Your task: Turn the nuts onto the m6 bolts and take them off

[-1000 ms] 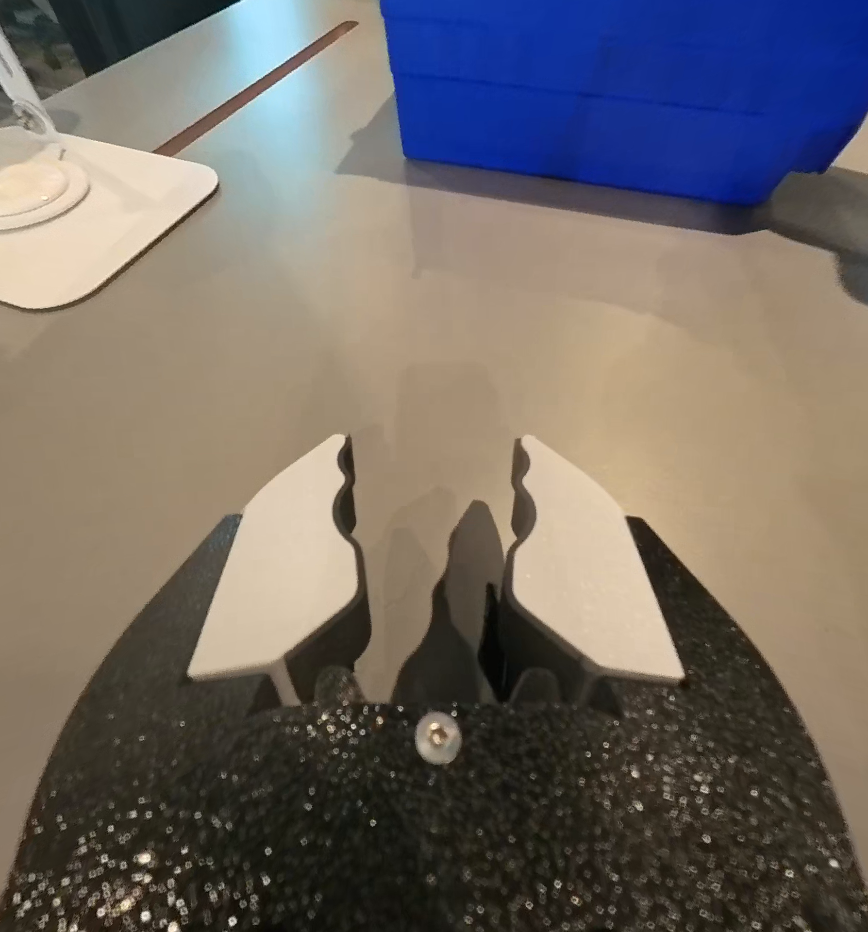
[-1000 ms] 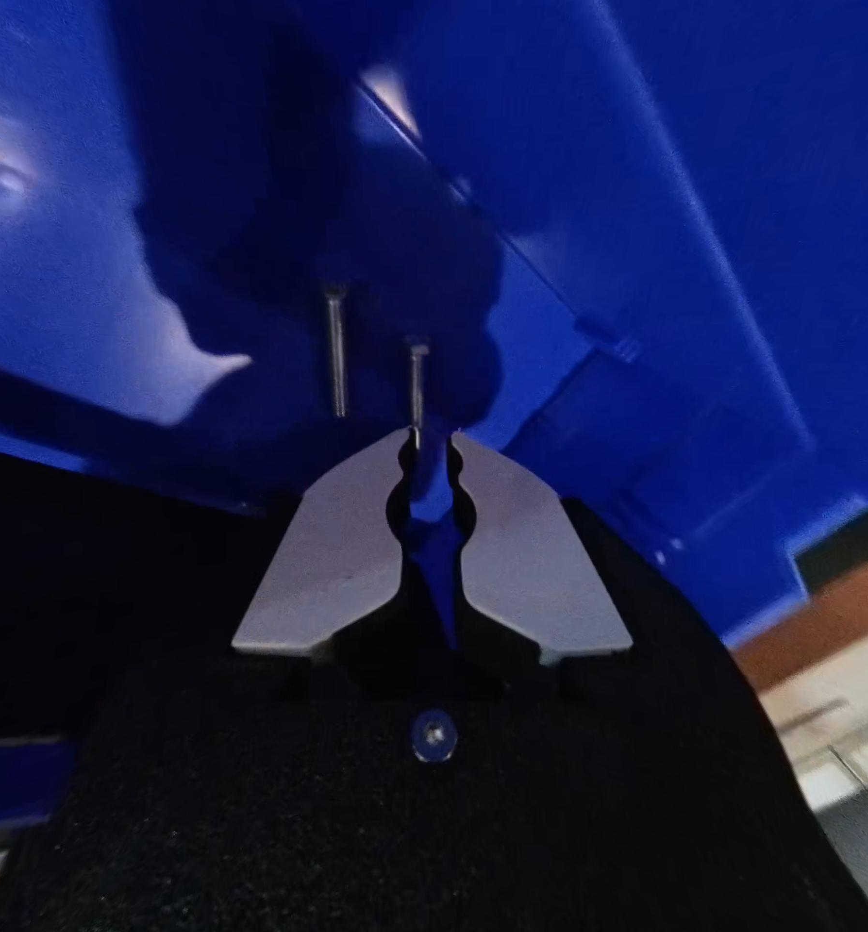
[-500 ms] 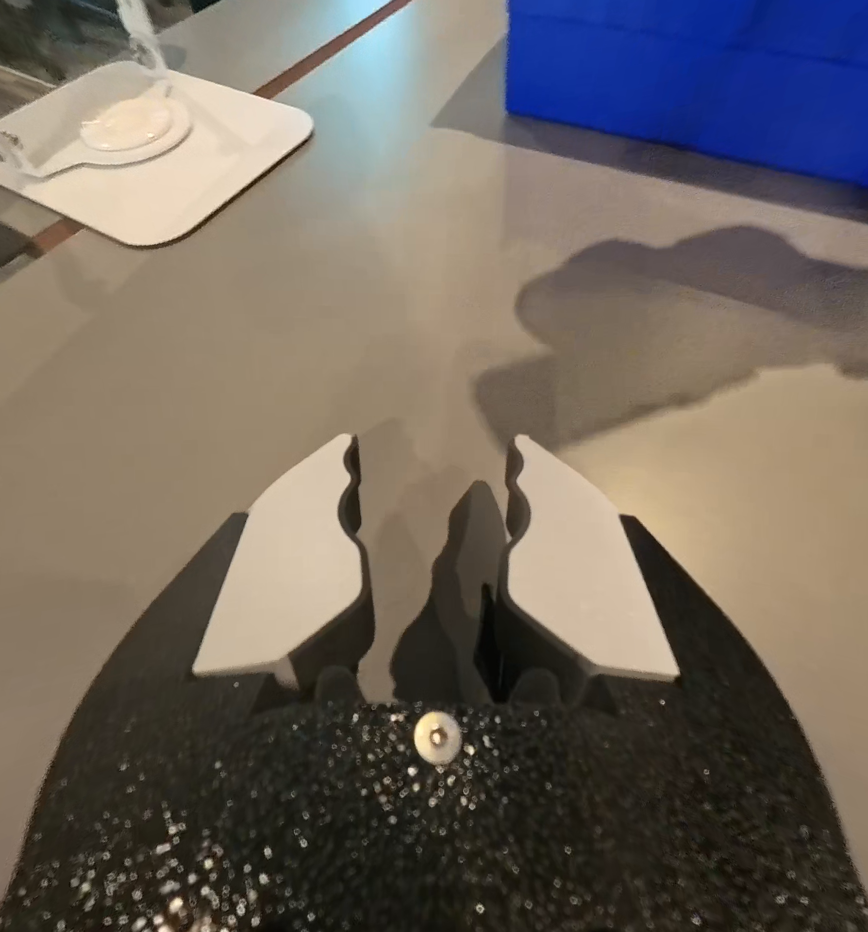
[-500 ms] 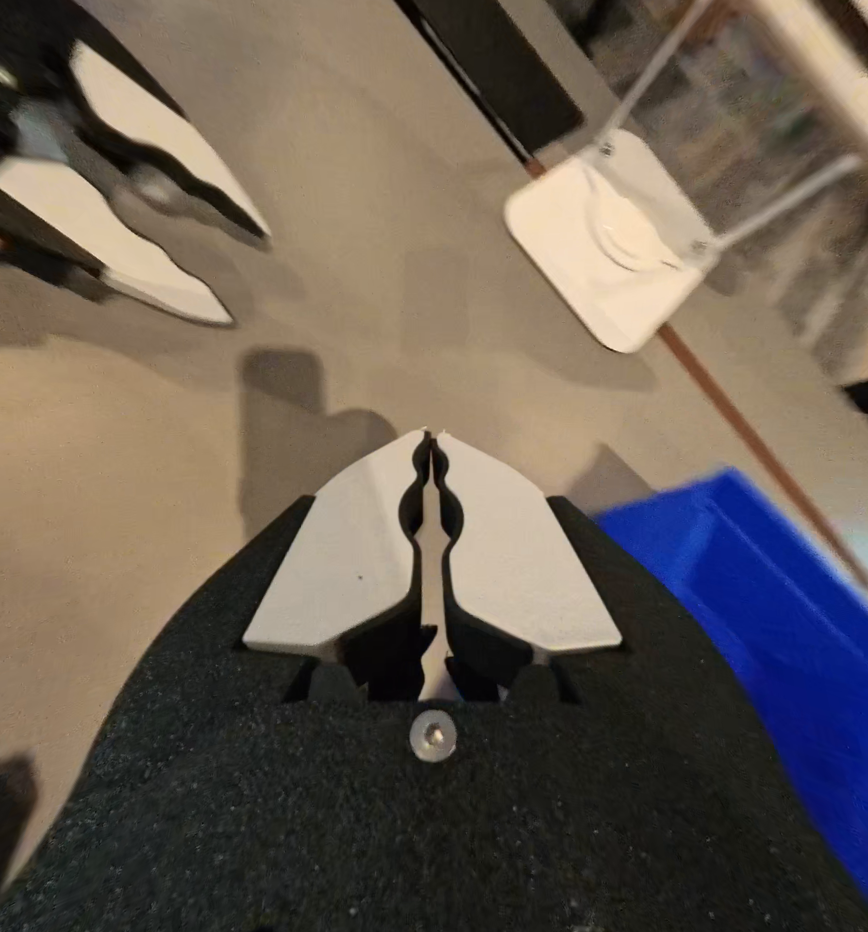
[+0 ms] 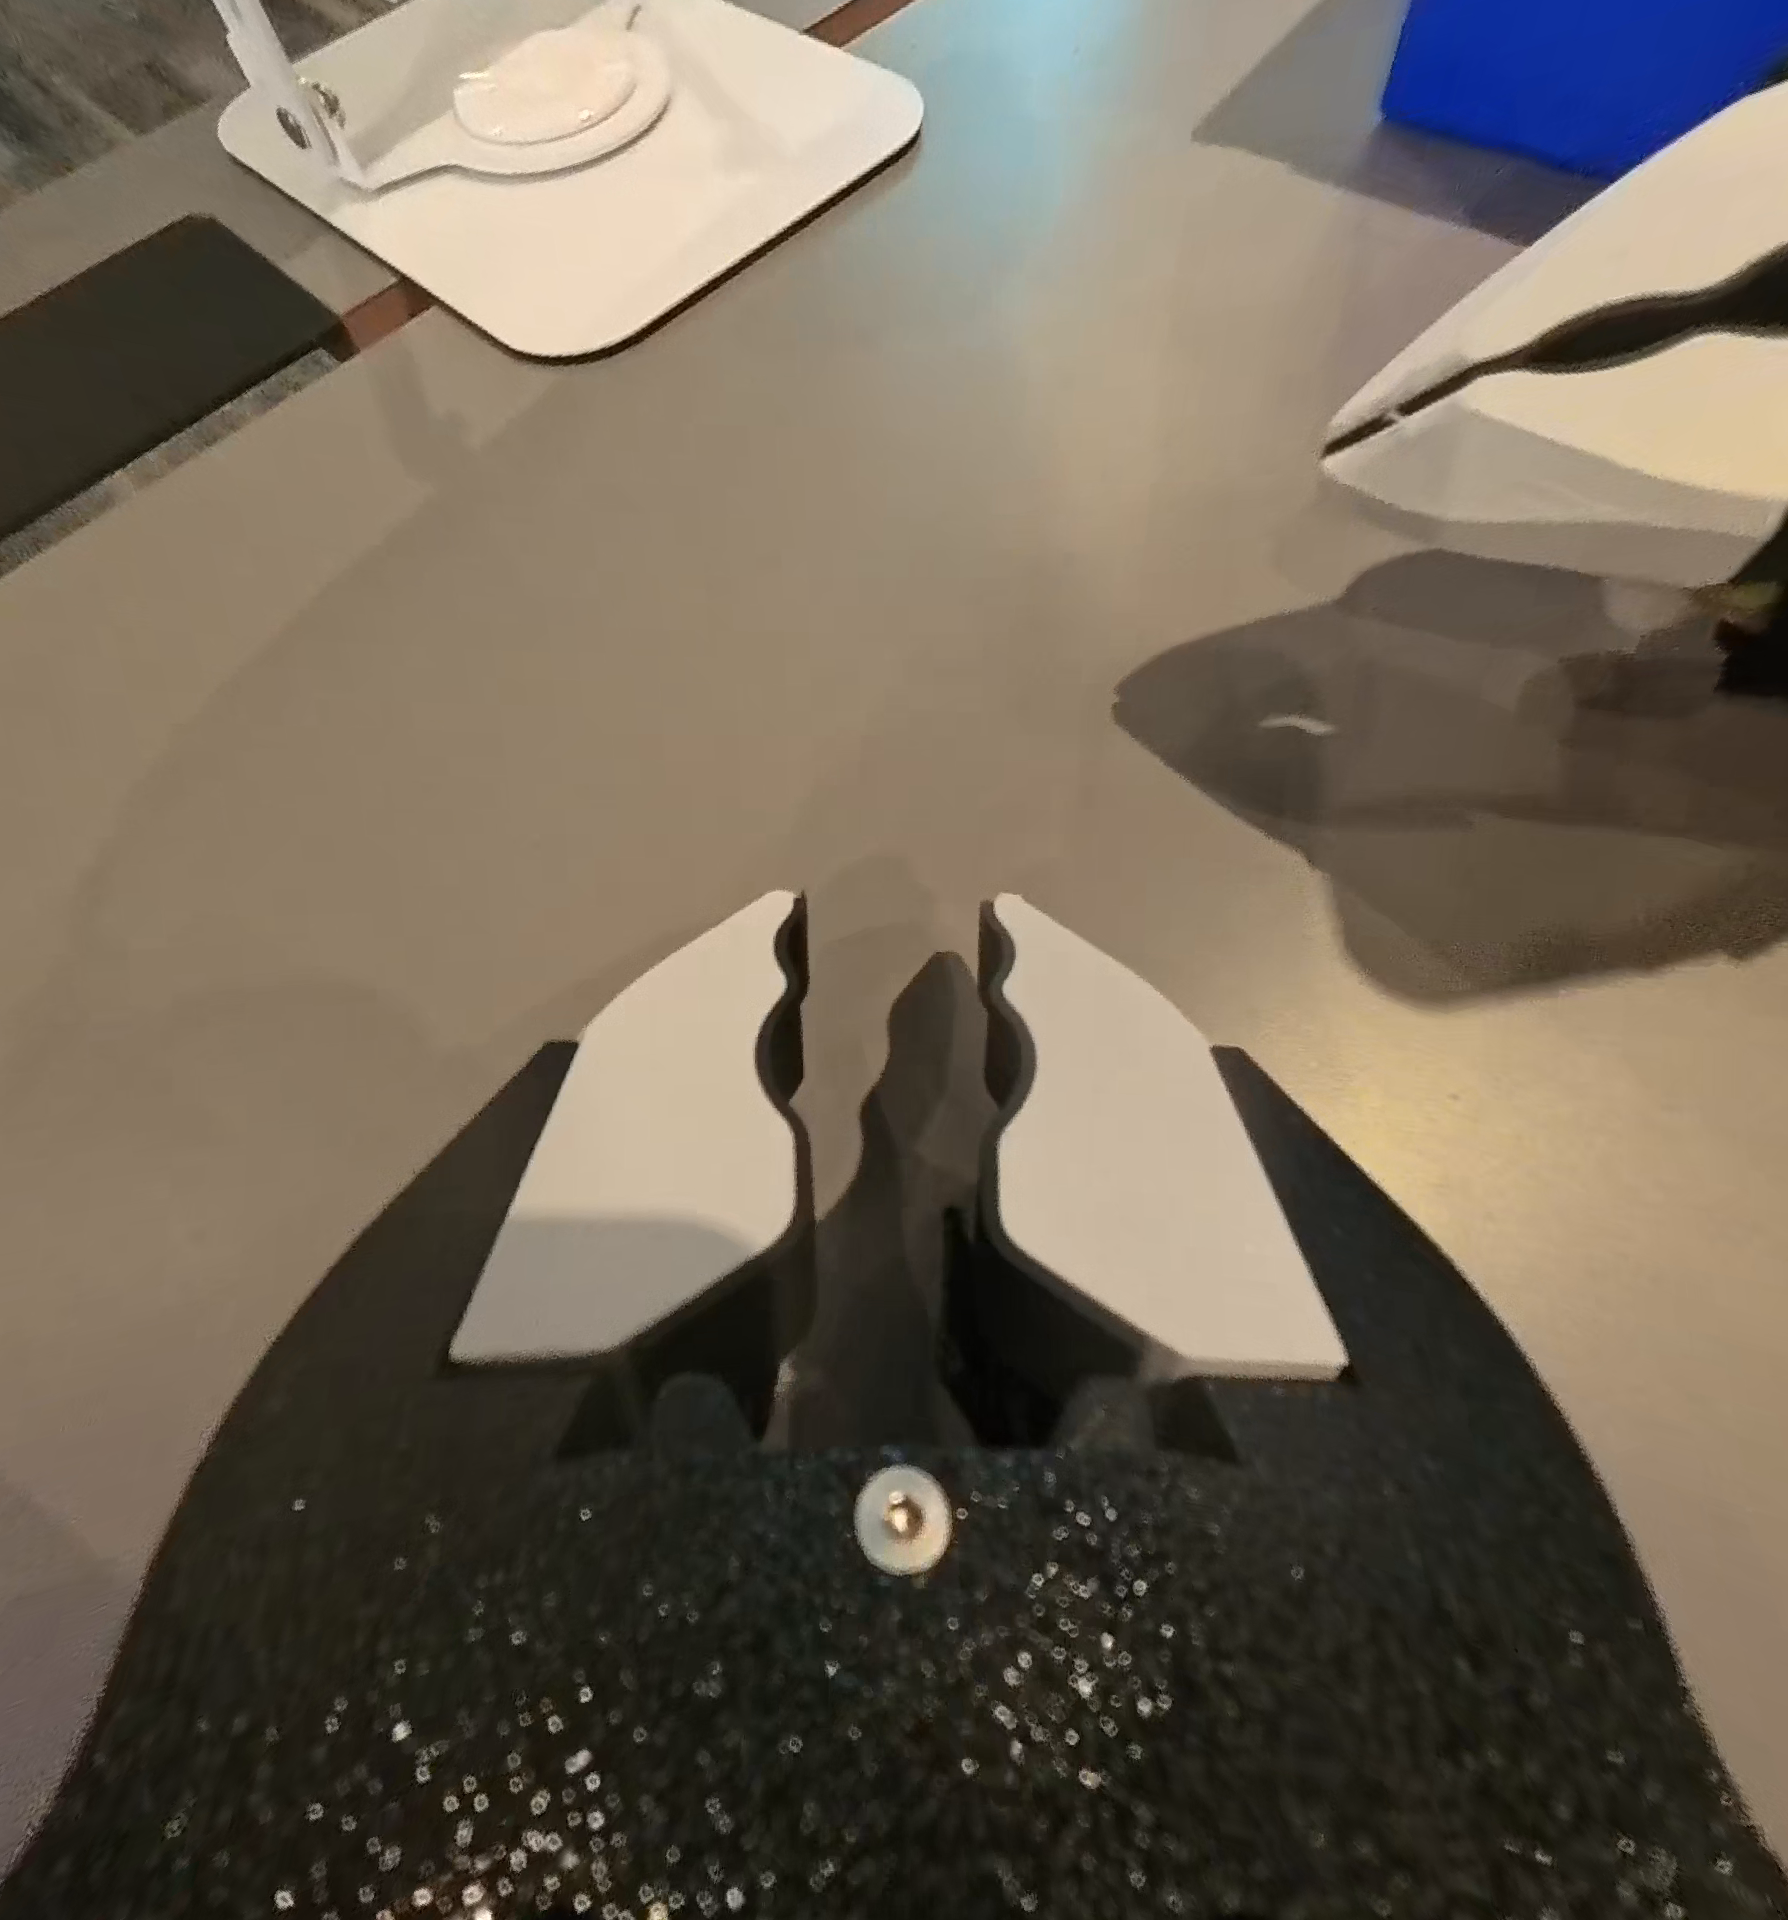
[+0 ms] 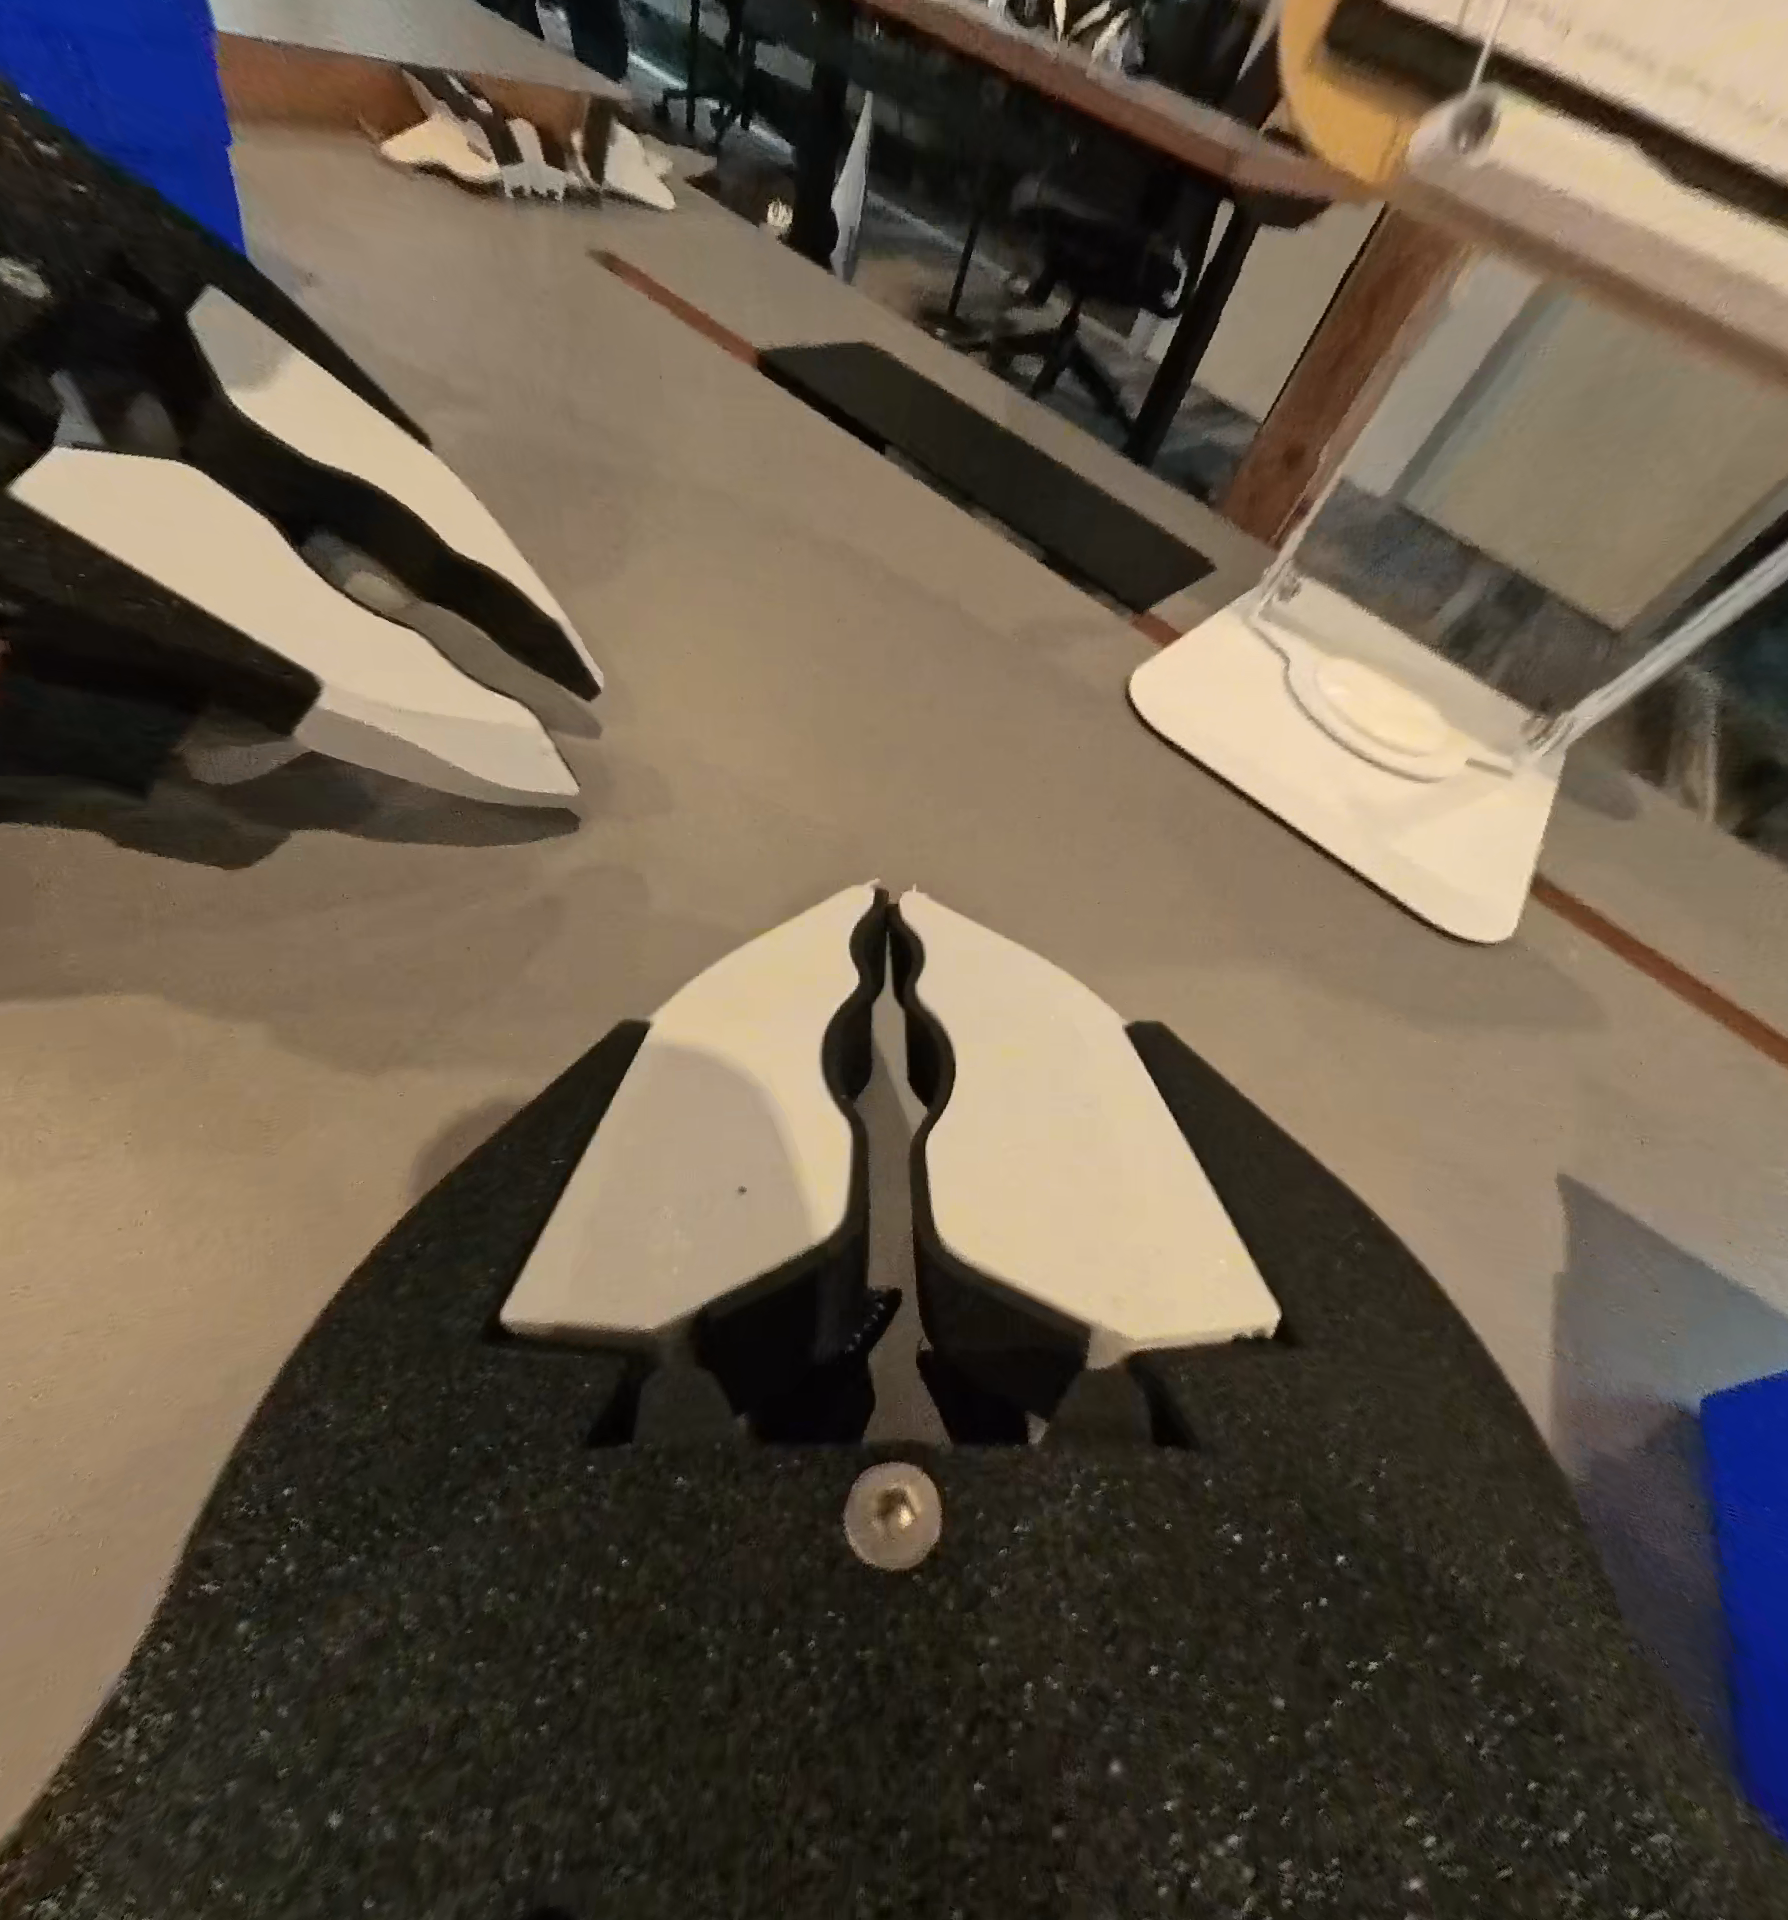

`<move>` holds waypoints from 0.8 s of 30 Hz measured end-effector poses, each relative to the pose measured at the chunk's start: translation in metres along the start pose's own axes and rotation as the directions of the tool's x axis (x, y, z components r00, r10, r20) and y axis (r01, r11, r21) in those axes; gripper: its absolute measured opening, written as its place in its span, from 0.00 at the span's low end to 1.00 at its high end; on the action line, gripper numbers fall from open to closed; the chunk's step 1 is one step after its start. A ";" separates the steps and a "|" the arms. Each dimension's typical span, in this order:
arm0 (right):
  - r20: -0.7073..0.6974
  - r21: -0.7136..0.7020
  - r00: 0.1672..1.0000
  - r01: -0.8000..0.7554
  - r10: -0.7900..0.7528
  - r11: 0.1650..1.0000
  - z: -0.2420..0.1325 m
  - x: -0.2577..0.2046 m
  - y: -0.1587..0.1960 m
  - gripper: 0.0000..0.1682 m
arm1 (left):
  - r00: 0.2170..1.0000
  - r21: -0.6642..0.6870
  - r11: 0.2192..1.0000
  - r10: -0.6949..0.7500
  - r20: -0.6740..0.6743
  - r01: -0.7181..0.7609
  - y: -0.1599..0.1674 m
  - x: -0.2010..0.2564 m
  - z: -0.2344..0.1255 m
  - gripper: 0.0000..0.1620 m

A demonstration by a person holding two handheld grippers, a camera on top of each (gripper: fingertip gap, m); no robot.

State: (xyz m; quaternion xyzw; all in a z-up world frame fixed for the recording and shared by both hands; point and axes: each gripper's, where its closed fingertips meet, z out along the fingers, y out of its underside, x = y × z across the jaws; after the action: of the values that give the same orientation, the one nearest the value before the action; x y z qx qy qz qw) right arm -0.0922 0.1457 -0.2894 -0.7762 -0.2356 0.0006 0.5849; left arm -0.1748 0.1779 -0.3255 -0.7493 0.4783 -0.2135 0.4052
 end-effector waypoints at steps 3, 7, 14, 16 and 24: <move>-0.035 0.041 0.997 0.067 -0.065 0.997 -0.001 -0.002 -0.006 0.00 | 1.000 0.006 1.000 -0.016 0.000 0.016 -0.001 0.001 0.000 0.19; -0.050 0.066 0.993 0.109 -0.106 0.992 -0.004 -0.005 -0.009 0.00 | 0.996 0.074 0.996 -0.044 -0.076 0.050 -0.016 0.012 -0.010 0.07; -0.050 0.100 0.997 0.069 -0.064 0.993 -0.008 -0.001 -0.012 0.00 | 0.992 0.159 0.979 -0.130 0.001 0.128 -0.044 0.009 -0.097 0.16; -0.042 0.104 0.997 0.067 -0.063 0.992 -0.008 -0.002 -0.012 0.00 | 0.979 0.131 0.978 -0.175 0.100 0.162 -0.035 -0.006 -0.137 0.16; -0.019 0.134 1.000 0.011 -0.008 0.991 -0.011 0.001 -0.015 0.00 | 0.593 -0.090 0.638 -0.643 0.484 0.765 0.127 -0.096 -0.267 0.27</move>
State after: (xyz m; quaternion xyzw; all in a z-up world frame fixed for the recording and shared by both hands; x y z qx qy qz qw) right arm -0.0934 0.1390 -0.2719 -0.7339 -0.2333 0.0065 0.6379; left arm -0.4761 0.1287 -0.2670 -0.9546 0.0682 -0.1239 0.2622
